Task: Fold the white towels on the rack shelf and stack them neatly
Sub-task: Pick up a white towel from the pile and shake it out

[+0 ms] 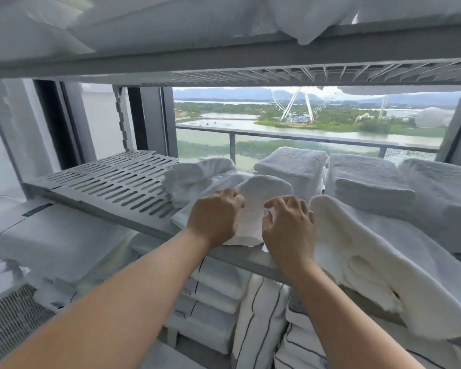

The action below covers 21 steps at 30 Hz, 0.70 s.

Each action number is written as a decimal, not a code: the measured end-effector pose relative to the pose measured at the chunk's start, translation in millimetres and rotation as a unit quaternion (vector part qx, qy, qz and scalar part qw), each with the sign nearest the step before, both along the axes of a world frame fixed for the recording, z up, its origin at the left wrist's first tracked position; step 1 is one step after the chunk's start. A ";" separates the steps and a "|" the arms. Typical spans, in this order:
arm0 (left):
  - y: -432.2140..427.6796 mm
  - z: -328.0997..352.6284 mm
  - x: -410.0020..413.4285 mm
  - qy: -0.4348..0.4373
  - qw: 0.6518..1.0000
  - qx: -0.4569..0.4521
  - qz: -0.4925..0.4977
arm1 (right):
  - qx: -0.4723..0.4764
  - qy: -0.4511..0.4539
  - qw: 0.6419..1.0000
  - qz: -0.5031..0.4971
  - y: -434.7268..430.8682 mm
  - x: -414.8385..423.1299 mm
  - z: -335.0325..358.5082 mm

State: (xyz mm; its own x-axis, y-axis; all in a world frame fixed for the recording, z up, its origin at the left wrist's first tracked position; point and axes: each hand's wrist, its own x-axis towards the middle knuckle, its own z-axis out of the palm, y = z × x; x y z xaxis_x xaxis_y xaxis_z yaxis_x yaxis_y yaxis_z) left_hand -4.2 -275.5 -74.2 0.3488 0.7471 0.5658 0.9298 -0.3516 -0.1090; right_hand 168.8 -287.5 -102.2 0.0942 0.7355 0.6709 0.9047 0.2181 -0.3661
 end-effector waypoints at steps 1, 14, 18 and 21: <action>3.7 0.1 -16.3 -0.021 1.000 -0.008 0.011 | 0.000 -0.008 1.000 0.005 3.5 -12.1 -0.4; 78.4 -15.7 -213.7 -0.098 0.988 -0.094 0.068 | -0.035 -0.079 0.995 -0.053 71.9 -188.4 25.4; 100.2 -13.7 -242.5 -0.112 0.987 -0.102 0.056 | -0.046 -0.087 0.993 -0.067 90.6 -211.0 22.8; 110.0 -18.2 -253.4 -0.117 0.987 -0.105 0.046 | -0.054 -0.091 0.992 -0.067 105.0 -227.3 20.6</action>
State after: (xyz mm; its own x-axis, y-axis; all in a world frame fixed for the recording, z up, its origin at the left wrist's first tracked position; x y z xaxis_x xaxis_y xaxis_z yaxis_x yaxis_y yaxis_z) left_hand -257.6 -165.5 -92.3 0.1533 0.8784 0.4527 0.9498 -0.2574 0.1778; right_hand -58.4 -182.5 -81.6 0.0807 0.7935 0.6033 0.9762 0.0595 -0.2088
